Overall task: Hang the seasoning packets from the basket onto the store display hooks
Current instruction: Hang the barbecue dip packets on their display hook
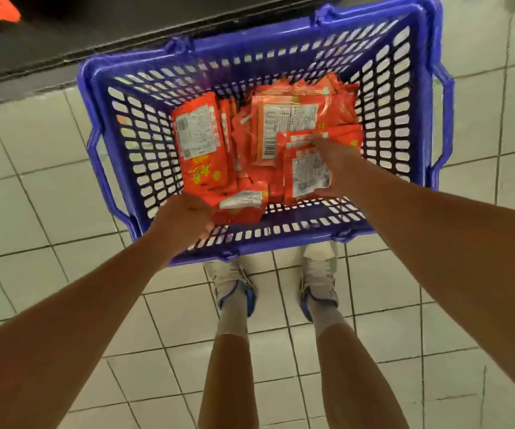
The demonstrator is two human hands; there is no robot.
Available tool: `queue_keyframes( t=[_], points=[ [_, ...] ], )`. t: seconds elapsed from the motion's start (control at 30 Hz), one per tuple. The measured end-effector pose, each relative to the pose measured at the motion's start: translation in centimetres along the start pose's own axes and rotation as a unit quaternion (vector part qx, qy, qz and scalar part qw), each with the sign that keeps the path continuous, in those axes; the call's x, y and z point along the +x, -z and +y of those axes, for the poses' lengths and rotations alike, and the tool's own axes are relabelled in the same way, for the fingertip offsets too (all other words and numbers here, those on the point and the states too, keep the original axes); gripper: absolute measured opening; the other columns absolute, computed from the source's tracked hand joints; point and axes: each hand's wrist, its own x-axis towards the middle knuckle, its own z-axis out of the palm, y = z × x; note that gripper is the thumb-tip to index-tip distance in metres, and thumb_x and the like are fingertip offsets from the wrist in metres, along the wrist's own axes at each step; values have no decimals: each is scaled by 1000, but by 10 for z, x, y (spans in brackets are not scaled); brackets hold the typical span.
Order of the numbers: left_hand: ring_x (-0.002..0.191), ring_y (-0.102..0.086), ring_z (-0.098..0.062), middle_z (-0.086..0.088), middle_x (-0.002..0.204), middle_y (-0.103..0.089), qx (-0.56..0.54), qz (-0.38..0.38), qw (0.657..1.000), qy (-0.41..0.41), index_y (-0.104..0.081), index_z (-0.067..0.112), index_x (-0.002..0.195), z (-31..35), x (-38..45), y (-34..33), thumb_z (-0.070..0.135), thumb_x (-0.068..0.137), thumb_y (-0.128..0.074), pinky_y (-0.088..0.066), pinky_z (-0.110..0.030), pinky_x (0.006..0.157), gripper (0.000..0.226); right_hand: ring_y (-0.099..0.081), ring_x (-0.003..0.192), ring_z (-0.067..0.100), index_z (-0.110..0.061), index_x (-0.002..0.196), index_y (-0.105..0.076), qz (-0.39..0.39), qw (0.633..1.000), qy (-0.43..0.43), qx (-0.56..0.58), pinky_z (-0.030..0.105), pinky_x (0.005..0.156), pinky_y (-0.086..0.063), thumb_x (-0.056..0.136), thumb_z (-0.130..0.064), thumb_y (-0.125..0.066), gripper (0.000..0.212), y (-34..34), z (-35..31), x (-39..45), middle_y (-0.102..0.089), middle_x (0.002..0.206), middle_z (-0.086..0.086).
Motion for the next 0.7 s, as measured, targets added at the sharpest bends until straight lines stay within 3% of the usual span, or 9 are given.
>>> queue_keyframes(
  t=[0.1,0.2,0.3,0.37,0.43,0.47,0.57,0.63,0.7],
  points=[
    [76,-68,-33,-11,79,-72,59,-7,998,-27,-69,15,78,-11,16,-7,18,95,-60,-56,-39,76,20,-74,87,30,-16,122,-61,33,999,2,27,44,68,-63,80,-48,-80,57,-11,9,25,-74,108,7],
    [80,-71,-38,-20,82,-74,7,-19,1000,8,-73,19,72,-14,15,-14,16,93,-60,-58,-49,85,24,-72,83,31,-17,104,-62,68,996,-5,59,45,60,-63,84,-24,-77,27,-2,18,28,-71,104,9],
    [63,-65,-29,-8,62,-71,-44,-12,999,23,-75,26,60,-6,9,-19,8,86,-63,-55,-29,58,34,-68,70,24,-12,91,-57,163,986,26,5,27,52,-60,94,-18,-60,8,14,29,8,-65,87,5],
    [65,-63,-27,-11,67,-73,-83,-9,996,20,-75,22,63,10,4,-26,17,75,-67,-52,-31,60,15,-70,81,32,-10,98,-63,190,980,58,-29,32,69,-63,93,-15,-49,16,19,36,-15,-66,87,8],
    [82,-67,-26,-15,95,-76,-97,-24,995,-5,-77,22,80,31,-3,-36,30,74,-74,-56,-43,81,11,-72,96,40,-6,111,-66,73,994,0,84,49,82,-62,86,-4,-47,32,18,41,-43,-73,99,16],
    [92,-68,-25,-13,107,-76,-120,-40,992,-12,-77,21,95,41,-6,-41,37,74,-78,-56,-46,92,27,-73,93,42,-6,117,-65,-18,991,-50,123,53,79,-62,82,-2,-49,38,18,42,-58,-74,104,20],
    [105,-72,-28,-4,110,-77,-222,-108,969,12,-73,20,111,65,-11,-58,40,72,-84,-53,-54,99,45,-75,92,38,-12,119,-67,-166,978,-74,101,53,76,-62,83,-21,-64,37,16,42,-78,-76,107,18],
    [99,-73,-31,-3,100,-79,-251,-75,965,11,-73,22,103,71,-5,-64,22,81,-82,-55,-56,94,24,-73,102,36,-15,121,-69,-139,981,-24,131,54,92,-58,86,-39,-69,42,11,34,-69,-75,114,16],
    [95,-74,-31,-1,94,-78,-255,-6,967,7,-72,24,98,70,3,-61,15,86,-78,-58,-52,88,17,-72,99,32,-16,122,-65,-11,990,4,141,52,95,-57,88,-45,-70,46,5,21,-46,-74,115,13]
  ],
)
